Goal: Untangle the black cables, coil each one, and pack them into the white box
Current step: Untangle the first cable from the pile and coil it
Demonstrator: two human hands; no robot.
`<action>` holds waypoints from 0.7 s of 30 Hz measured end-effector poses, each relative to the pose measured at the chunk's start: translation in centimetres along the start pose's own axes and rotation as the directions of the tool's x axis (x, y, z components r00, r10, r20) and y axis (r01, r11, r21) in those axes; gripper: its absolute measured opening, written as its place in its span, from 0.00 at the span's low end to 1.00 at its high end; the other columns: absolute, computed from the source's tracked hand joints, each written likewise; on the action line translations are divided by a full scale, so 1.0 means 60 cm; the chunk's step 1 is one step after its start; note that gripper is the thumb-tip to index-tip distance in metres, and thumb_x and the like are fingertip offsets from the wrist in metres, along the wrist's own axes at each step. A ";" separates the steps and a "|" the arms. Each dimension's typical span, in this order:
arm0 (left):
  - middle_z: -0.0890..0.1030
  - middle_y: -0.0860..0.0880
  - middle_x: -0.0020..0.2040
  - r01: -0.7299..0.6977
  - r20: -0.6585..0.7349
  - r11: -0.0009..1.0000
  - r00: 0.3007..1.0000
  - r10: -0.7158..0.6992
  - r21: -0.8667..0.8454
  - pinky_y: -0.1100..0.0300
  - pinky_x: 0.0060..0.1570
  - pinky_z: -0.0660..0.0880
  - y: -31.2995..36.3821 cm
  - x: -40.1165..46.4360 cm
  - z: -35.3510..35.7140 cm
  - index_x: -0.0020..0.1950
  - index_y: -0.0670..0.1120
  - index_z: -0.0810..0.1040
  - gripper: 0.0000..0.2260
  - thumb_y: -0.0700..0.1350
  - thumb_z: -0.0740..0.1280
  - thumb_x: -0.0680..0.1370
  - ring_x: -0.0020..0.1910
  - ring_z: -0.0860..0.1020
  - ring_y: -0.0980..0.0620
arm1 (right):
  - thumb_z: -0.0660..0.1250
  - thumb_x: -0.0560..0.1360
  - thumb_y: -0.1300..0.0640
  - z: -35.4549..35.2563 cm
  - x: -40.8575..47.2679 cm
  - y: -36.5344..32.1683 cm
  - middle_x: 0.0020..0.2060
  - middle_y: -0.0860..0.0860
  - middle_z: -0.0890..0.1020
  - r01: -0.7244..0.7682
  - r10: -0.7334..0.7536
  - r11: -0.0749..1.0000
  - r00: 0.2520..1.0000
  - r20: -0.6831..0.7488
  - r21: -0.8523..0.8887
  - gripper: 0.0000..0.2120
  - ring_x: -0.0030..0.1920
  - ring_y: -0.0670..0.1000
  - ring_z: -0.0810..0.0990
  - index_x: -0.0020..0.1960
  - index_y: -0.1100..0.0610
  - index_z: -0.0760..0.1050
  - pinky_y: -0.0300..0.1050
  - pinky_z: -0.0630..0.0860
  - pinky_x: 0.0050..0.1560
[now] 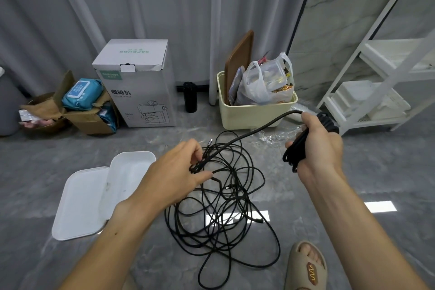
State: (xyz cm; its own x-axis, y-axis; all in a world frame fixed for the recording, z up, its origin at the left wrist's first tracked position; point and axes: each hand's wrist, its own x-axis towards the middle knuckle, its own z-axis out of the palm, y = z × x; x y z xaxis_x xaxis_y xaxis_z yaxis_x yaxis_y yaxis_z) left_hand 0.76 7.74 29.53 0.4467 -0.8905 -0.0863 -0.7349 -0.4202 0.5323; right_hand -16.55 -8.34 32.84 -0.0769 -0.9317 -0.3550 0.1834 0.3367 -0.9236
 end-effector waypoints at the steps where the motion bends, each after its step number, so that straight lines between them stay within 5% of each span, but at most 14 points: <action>1: 0.75 0.59 0.43 0.021 -0.009 1.000 1.000 -0.021 0.004 0.58 0.44 0.73 0.000 0.000 -0.001 0.44 0.56 0.66 0.16 0.60 0.72 0.73 0.43 0.74 0.60 | 0.69 0.77 0.56 -0.001 0.001 -0.001 0.36 0.53 0.70 0.002 -0.002 1.000 1.000 0.001 -0.003 0.09 0.32 0.53 0.71 0.44 0.58 0.71 0.36 0.71 0.23; 5: 0.74 0.60 0.41 0.024 0.009 0.992 1.000 -0.026 0.123 0.56 0.50 0.67 -0.007 0.002 -0.004 0.44 0.58 0.70 0.15 0.67 0.67 0.72 0.46 0.71 0.57 | 0.69 0.77 0.57 -0.004 0.004 -0.009 0.32 0.51 0.69 0.020 -0.020 0.999 1.000 -0.005 0.035 0.08 0.29 0.51 0.69 0.45 0.58 0.71 0.37 0.72 0.24; 9: 0.68 0.60 0.50 0.055 0.147 0.995 0.988 -0.042 -0.086 0.57 0.60 0.67 -0.014 0.002 -0.012 0.54 0.60 0.72 0.07 0.52 0.67 0.78 0.57 0.65 0.57 | 0.69 0.76 0.58 -0.005 0.005 -0.014 0.31 0.50 0.69 0.025 -0.025 0.998 1.000 -0.005 0.063 0.08 0.28 0.48 0.69 0.42 0.57 0.71 0.39 0.74 0.26; 13: 0.71 0.55 0.50 0.094 0.290 0.949 0.957 -0.003 -0.301 0.71 0.42 0.66 -0.015 0.002 -0.027 0.57 0.58 0.78 0.10 0.45 0.69 0.78 0.41 0.72 0.63 | 0.69 0.76 0.58 -0.006 0.005 -0.014 0.30 0.49 0.70 0.021 -0.021 0.997 1.000 -0.003 0.078 0.06 0.25 0.45 0.70 0.45 0.57 0.72 0.39 0.74 0.27; 18: 0.76 0.63 0.29 0.026 -0.062 0.982 0.997 -0.038 -0.184 0.72 0.34 0.67 -0.012 0.003 -0.029 0.38 0.57 0.78 0.14 0.37 0.72 0.74 0.34 0.73 0.64 | 0.68 0.77 0.59 -0.007 0.002 -0.016 0.29 0.49 0.69 0.029 -0.030 0.997 0.999 0.016 0.067 0.08 0.21 0.44 0.68 0.43 0.56 0.71 0.38 0.73 0.25; 21: 0.69 0.55 0.24 -0.068 -0.319 0.994 0.947 0.037 -0.087 0.69 0.36 0.64 -0.007 0.003 -0.026 0.37 0.54 0.76 0.15 0.35 0.72 0.74 0.35 0.72 0.64 | 0.69 0.77 0.58 -0.006 0.002 -0.017 0.30 0.50 0.68 -0.004 0.002 0.999 0.999 0.047 0.044 0.09 0.21 0.44 0.69 0.42 0.57 0.70 0.39 0.70 0.24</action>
State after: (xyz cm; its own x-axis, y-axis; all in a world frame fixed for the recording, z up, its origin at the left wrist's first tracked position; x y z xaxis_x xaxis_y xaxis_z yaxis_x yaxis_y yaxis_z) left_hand 1.94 8.03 30.58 0.5591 -0.8029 0.2066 -0.7162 -0.3422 0.6083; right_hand -17.08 -8.71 33.68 -0.0304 -0.9365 -0.3495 0.2268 0.3341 -0.9149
